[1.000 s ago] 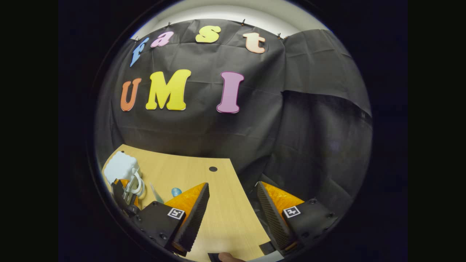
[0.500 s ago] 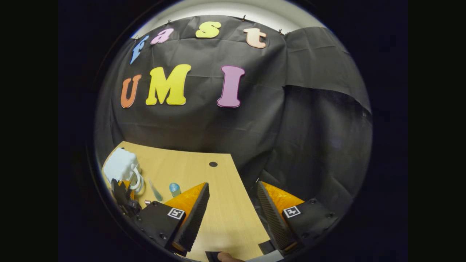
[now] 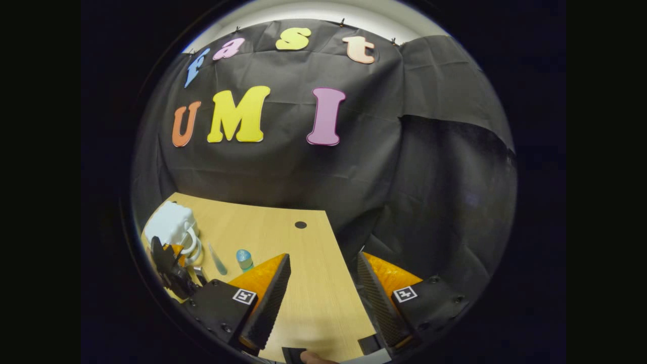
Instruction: First open the suitcase, pack the skin care products into it, and then close the suitcase.
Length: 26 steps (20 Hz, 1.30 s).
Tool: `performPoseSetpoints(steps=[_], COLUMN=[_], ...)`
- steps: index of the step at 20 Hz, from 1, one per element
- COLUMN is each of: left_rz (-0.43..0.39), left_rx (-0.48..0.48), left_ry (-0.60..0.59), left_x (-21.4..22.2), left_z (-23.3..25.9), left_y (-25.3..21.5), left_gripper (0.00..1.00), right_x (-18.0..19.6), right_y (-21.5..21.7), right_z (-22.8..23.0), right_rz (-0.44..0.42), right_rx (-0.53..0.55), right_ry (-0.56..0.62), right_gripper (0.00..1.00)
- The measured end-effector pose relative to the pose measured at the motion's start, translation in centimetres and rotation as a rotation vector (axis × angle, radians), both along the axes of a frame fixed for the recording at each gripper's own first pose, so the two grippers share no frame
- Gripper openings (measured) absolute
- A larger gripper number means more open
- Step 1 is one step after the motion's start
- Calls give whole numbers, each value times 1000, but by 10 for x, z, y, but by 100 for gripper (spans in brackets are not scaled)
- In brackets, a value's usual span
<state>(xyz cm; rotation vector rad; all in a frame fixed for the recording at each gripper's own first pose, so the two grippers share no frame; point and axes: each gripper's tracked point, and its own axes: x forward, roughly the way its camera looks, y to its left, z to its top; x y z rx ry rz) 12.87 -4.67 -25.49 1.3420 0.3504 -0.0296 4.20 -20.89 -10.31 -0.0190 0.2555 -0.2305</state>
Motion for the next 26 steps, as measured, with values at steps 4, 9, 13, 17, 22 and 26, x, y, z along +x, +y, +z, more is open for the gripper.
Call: performPoseSetpoints(steps=[4, 9, 13, 17, 22, 26], left_rz=[27, 28, 21, 59, 105, 130], left_rx=[-114, -325, -488, -633, -890, -998], left_ry=[2, -66, -126, -198, -246, -255], left_x=[-3, -13, -23, -28, -33, -35], left_z=[26, 78, 131, 173, 192, 177], left_y=[11, 40, 81, 150, 248, 321], left_gripper=[3, 3, 3, 3, 3, 3], right_x=[8, 20, 32, 47, 61, 63], right_y=[-5, 10, 60, 127, 201, 250], right_z=[1, 16, 33, 39, 53, 56], right_rz=[26, 7, 8, 26, 40, 58], right_rx=[-11, 0, -16, -8, -11, -27], right_ry=[-17, -26, -46, -40, -54, -42], right_gripper=[80, 80, 80, 80, 80, 80])
